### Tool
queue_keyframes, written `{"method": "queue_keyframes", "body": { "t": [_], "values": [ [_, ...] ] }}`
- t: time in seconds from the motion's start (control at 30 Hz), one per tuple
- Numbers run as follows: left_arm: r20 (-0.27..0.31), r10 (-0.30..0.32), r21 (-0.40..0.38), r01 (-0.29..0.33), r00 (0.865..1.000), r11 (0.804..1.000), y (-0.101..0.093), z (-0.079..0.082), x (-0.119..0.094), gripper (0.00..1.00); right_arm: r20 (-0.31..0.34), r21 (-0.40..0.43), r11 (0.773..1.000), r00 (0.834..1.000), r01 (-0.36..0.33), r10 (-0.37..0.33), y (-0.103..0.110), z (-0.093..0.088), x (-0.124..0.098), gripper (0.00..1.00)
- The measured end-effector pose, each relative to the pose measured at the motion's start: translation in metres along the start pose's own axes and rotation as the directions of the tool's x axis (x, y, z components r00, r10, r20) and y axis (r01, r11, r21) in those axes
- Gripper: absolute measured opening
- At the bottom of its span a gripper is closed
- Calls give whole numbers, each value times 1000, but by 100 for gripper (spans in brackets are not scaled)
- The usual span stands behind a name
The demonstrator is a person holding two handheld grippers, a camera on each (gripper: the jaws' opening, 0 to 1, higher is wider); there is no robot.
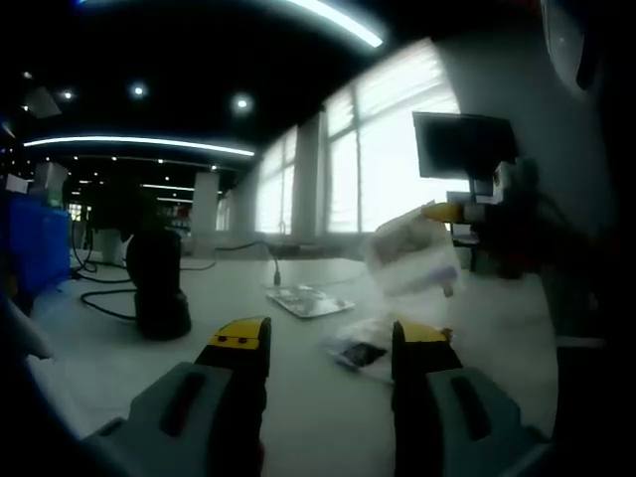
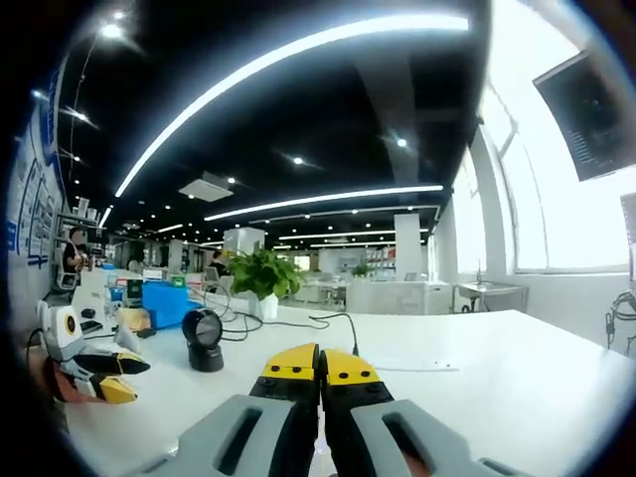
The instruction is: Clip sheet goods on table flip sheet goods clip sheet goods scan sheet goods put sheet goods back to table
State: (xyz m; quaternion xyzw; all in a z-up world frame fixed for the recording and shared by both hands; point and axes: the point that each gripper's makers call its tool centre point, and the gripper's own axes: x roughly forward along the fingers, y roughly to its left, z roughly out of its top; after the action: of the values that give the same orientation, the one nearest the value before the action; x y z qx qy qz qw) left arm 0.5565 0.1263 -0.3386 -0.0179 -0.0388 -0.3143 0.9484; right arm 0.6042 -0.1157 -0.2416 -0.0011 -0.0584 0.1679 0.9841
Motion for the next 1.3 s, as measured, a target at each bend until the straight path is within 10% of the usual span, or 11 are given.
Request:
{"method": "queue_keyframes", "body": {
  "t": [1.3],
  "values": [
    [-7, -5, 15, 6, 1000, 1000, -3, -2, 1, 41, 81, 77, 996, 995, 53, -60, -9, 22, -18, 0]
  ]
}}
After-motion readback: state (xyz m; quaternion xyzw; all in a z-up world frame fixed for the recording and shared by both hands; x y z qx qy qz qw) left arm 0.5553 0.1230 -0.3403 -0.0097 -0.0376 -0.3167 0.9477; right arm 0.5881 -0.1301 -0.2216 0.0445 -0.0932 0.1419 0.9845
